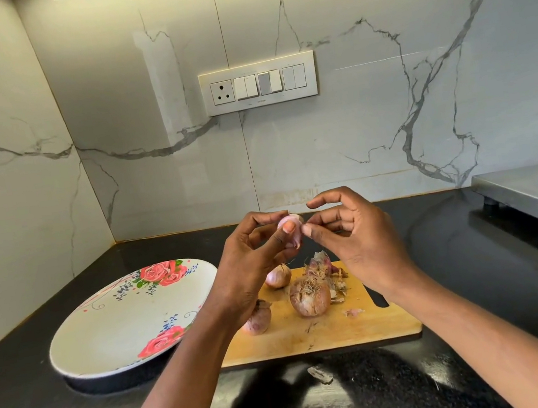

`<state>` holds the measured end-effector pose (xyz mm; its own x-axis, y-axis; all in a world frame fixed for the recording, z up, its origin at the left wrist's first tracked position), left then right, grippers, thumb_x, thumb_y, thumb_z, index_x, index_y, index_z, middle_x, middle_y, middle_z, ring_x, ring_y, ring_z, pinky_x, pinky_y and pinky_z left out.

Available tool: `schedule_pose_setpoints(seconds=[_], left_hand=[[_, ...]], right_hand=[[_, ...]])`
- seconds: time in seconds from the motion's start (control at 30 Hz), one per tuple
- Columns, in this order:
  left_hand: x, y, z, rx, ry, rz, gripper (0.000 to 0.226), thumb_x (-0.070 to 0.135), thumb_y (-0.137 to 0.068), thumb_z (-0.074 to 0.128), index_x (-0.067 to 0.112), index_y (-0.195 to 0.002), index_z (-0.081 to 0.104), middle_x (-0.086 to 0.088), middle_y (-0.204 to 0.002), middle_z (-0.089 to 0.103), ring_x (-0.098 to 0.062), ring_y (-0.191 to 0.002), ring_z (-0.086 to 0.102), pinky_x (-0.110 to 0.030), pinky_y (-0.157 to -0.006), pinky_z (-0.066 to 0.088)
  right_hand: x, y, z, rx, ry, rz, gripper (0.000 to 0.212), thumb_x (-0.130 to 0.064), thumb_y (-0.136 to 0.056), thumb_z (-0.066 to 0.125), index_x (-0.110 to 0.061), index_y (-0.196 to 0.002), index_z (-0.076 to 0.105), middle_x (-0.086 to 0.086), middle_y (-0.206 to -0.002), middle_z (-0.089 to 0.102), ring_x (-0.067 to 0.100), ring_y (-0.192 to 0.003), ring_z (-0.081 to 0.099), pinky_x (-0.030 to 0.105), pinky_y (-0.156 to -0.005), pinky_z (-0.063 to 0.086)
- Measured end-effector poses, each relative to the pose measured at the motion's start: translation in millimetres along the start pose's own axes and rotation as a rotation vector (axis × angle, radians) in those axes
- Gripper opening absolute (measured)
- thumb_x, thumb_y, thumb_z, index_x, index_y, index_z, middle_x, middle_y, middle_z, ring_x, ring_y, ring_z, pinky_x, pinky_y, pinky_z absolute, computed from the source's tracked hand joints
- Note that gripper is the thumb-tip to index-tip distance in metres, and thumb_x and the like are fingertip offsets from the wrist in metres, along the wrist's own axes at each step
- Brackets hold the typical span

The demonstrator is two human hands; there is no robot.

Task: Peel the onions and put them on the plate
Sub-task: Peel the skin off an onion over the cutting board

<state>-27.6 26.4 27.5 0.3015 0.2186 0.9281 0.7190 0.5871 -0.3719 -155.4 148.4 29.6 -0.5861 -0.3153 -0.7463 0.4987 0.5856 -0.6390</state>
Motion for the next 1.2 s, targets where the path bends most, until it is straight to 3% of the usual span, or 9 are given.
schedule_pose_setpoints(seconds=[0.2,0.53,0.87,1.0,1.2], left_hand=[[-1.6,-1.5,-1.1,-0.026,-0.036,0.014,0.040,0.032,-0.080,0.071,0.015,-0.116,0.065,-0.007,-0.118,0.073,-0.023,-0.112,0.069,-0.035,-0.090,0.059],[-0.9,-0.7,-0.7,-0.040,-0.018,0.016,0.044,0.033,-0.082,0.070,0.014,-0.120,0.062,-0.007,-0.119,0.072,-0.023,-0.114,0.069,-0.037,-0.096,0.057],[0.8,0.0,2.4,-0.063,0.022,0.013,0.043,0.028,-0.085,0.068,0.008,-0.122,0.059,-0.008,-0.112,0.075,-0.026,-0.108,0.071,-0.035,-0.093,0.058],[-0.3,-0.3,2.4,-0.047,0.017,0.028,0.042,0.027,-0.085,0.068,0.008,-0.122,0.059,-0.007,-0.112,0.075,-0.024,-0.108,0.071,-0.033,-0.093,0.059],[-0.5,-1.9,-4.1,0.004,-0.026,0.042,0.038,0.033,-0.084,0.069,0.016,-0.118,0.065,-0.005,-0.116,0.074,-0.024,-0.111,0.070,-0.039,-0.095,0.058]], right_hand=[[-1.5,0.5,0.2,-0.017,-0.009,0.029,0.033,-0.013,-0.085,0.079,-0.023,-0.110,0.060,-0.006,-0.084,0.074,0.009,-0.076,0.072,0.022,-0.065,0.057],[-1.2,-1.9,6.3,0.055,0.128,-0.050,0.027,-0.013,-0.082,0.079,-0.021,-0.108,0.072,-0.010,-0.085,0.074,0.009,-0.077,0.072,0.029,-0.071,0.062],[-5.7,-0.5,8.2,0.110,0.241,-0.153,0.021,-0.016,-0.083,0.077,-0.020,-0.104,0.077,-0.009,-0.083,0.072,0.005,-0.074,0.069,0.011,-0.061,0.053],[-2.6,-0.5,8.3,0.123,0.239,-0.152,0.021,-0.018,-0.084,0.078,-0.019,-0.106,0.076,-0.006,-0.090,0.072,0.005,-0.078,0.069,0.011,-0.064,0.053],[1.9,-0.5,5.9,-0.046,0.058,-0.040,0.026,-0.026,-0.092,0.073,-0.024,-0.118,0.071,-0.011,-0.109,0.074,-0.001,-0.098,0.069,0.015,-0.082,0.055]])
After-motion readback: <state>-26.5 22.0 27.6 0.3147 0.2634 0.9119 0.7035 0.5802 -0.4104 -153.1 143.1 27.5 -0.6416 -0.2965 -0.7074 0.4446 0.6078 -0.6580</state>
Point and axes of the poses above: each hand's wrist, its own y-axis away from the middle knuckle, its own z-axis out of the palm, x = y × z, the point moved 2 cm from there along -y, towards the middle knuckle
